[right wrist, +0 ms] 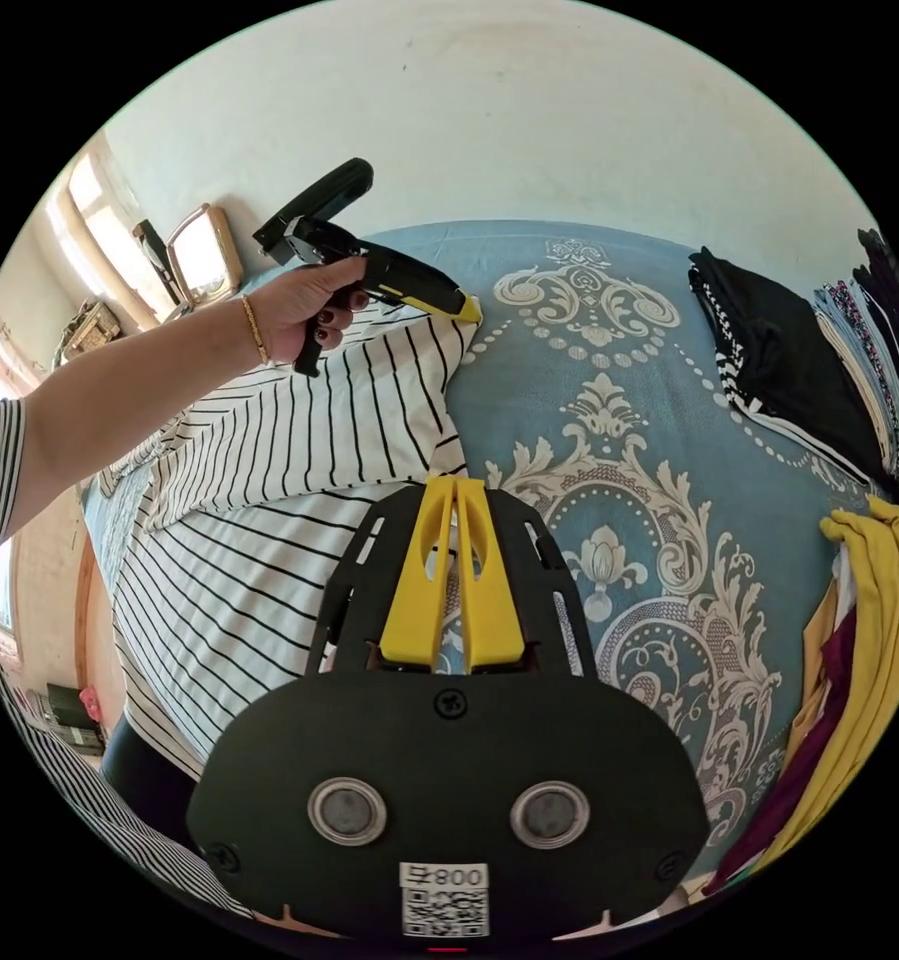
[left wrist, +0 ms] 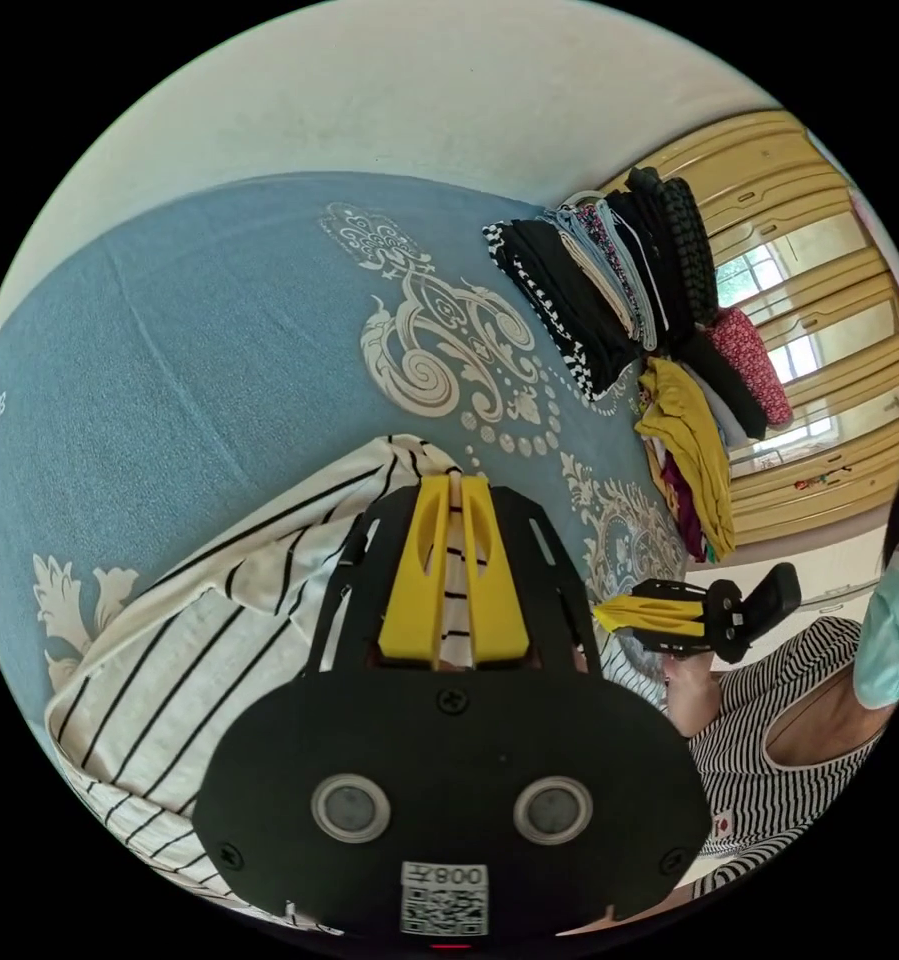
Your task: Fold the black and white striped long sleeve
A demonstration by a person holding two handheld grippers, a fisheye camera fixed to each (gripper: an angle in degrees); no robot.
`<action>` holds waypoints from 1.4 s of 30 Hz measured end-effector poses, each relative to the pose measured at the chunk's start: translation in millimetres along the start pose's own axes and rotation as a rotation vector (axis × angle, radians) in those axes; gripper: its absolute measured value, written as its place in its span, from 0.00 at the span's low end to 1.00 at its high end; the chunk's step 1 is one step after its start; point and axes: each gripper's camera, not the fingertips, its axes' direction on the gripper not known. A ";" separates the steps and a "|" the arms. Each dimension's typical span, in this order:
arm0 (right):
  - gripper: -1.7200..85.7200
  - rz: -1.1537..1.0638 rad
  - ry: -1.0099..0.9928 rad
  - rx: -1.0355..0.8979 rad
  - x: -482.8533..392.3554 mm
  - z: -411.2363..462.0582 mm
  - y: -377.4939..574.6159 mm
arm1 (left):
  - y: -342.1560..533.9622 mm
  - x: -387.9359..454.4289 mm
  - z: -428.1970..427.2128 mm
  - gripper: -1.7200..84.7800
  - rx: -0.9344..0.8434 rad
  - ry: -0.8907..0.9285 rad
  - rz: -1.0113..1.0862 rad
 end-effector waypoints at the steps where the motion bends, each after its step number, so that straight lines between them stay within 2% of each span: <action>1: 0.02 0.004 -0.007 0.003 6.1 2.4 1.7 | -2.5 0.6 -3.8 0.05 0.002 0.002 0.001; 15: 0.03 0.055 -0.139 0.128 71.4 8.5 18.7 | -7.9 8.5 -57.0 0.10 0.019 0.004 -0.007; 17: 0.04 0.014 -0.115 0.147 66.5 11.2 16.5 | -7.2 11.9 -56.2 0.10 0.006 0.026 0.008; 20: 0.05 -0.052 -0.054 0.119 54.2 26.0 9.0 | -10.5 22.3 -47.5 0.07 -0.057 -0.069 0.030; 24: 0.04 -0.079 -0.015 0.022 52.0 52.8 0.6 | -15.6 40.2 -54.4 0.04 -0.005 -0.093 0.083; 29: 0.03 -0.034 -0.005 0.075 66.3 50.1 0.4 | -28.5 51.5 -57.0 0.03 0.013 -0.081 0.121; 33: 0.02 -0.048 0.006 0.096 68.2 52.4 -2.3 | -33.4 53.0 -34.9 0.04 -0.073 -0.136 0.125; 36: 0.02 -0.055 0.013 -0.016 72.2 74.5 -9.1 | -27.0 57.6 -43.8 0.04 -0.040 -0.116 0.125; 42: 0.02 -0.016 -0.078 0.001 93.4 77.5 -12.9 | 5.5 81.8 -75.1 0.03 0.097 -0.195 0.166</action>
